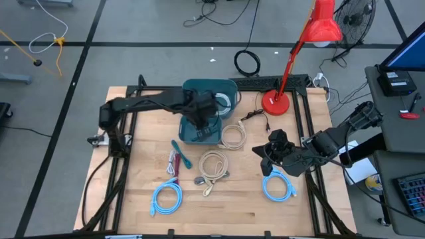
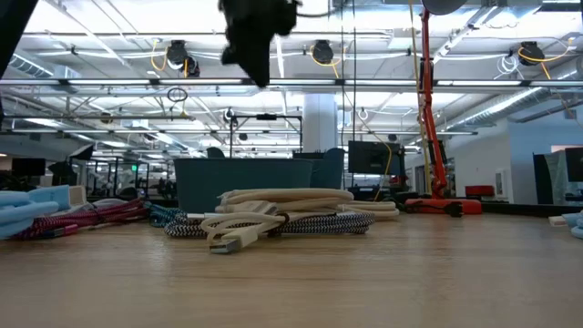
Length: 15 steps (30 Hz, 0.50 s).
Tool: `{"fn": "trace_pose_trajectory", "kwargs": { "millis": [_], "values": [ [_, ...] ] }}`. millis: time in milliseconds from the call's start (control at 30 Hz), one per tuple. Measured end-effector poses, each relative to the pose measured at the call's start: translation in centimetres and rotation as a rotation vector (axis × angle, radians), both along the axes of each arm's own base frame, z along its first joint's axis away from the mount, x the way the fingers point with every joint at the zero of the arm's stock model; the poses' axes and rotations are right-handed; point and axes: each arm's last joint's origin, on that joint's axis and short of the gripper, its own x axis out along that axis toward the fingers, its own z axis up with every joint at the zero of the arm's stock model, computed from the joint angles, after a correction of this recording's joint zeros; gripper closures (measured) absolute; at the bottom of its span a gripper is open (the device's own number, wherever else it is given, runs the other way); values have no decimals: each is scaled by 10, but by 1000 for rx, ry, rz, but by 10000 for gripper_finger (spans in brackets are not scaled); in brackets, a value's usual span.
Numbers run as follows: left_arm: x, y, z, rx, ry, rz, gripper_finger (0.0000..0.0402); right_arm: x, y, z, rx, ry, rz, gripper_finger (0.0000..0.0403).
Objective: Pick & Place USB Port
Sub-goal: Put the pink charger cable into the bottom blue bin
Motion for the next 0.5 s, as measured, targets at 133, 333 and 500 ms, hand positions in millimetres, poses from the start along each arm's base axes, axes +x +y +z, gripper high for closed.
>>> {"fn": "trace_pose_trajectory", "kwargs": {
  "millis": [133, 333, 500],
  "values": [
    [-16, -25, 16, -177, -12, 207, 339, 0, 0, 0, -9, 0, 7, 403],
    [-34, -79, 16, -241, 138, 312, 339, 0, 0, 0, -22, 4, 16, 403],
    [-40, -114, 5, -238, 199, 378, 339, 0, 0, 1, -33, 5, 24, 403]
  ]
}}
